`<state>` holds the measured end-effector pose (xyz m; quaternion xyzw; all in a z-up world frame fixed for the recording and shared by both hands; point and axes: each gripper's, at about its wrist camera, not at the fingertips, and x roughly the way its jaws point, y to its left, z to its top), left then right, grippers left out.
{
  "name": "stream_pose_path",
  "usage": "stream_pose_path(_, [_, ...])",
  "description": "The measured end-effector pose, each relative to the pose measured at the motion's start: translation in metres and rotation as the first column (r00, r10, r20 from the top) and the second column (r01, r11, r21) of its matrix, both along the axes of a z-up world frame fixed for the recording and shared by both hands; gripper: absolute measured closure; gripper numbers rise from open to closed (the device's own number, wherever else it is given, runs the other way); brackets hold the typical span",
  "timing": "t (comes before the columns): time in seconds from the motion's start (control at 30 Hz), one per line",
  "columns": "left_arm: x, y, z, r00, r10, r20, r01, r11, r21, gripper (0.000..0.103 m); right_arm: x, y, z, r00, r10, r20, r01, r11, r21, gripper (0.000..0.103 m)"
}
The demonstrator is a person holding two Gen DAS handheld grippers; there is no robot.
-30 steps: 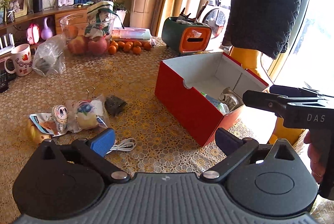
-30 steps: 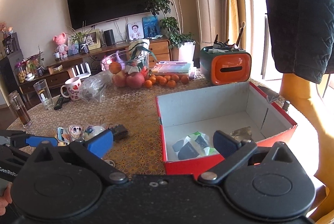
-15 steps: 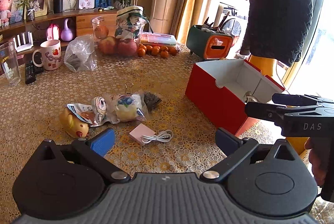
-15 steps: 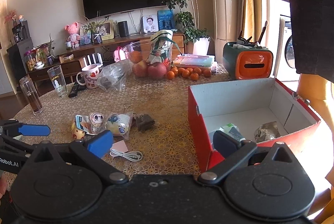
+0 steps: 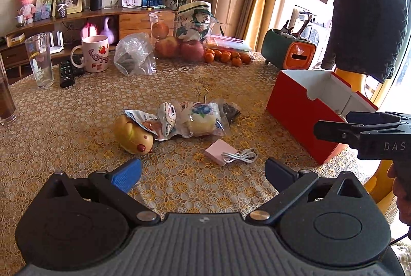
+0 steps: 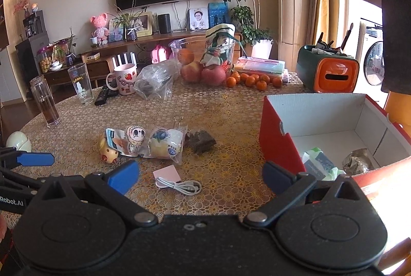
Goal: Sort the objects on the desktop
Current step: 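Withdraw both open tools from the red box back over the table items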
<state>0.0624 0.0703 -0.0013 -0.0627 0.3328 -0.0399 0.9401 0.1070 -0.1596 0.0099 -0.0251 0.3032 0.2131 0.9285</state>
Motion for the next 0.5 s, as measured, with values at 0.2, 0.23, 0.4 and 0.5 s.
stream_pose_path(0.2, [0.009, 0.015, -0.017, 0.999, 0.028, -0.017, -0.029, 0.999, -0.014, 0.000, 0.010, 0.014, -0.014, 1.000, 0.012, -0.021, -0.012, 1.000, -0.016, 0.001])
stream_pose_path(0.23, [0.011, 0.017, -0.020, 0.999, 0.032, -0.022, -0.033, 0.999, -0.019, 0.000, 0.012, 0.016, -0.016, 1.000, 0.012, -0.024, -0.013, 1.000, -0.017, 0.001])
stream_pose_path(0.4, [0.019, 0.020, -0.035, 0.998, 0.038, -0.043, -0.038, 0.999, -0.008, 0.000, 0.024, 0.025, -0.031, 0.998, 0.021, -0.051, -0.023, 0.999, -0.038, 0.001])
stream_pose_path(0.5, [0.026, 0.020, -0.043, 0.997, 0.046, -0.054, -0.046, 0.999, -0.003, 0.000, 0.031, 0.029, -0.041, 0.997, 0.031, -0.066, -0.034, 0.998, -0.053, 0.001])
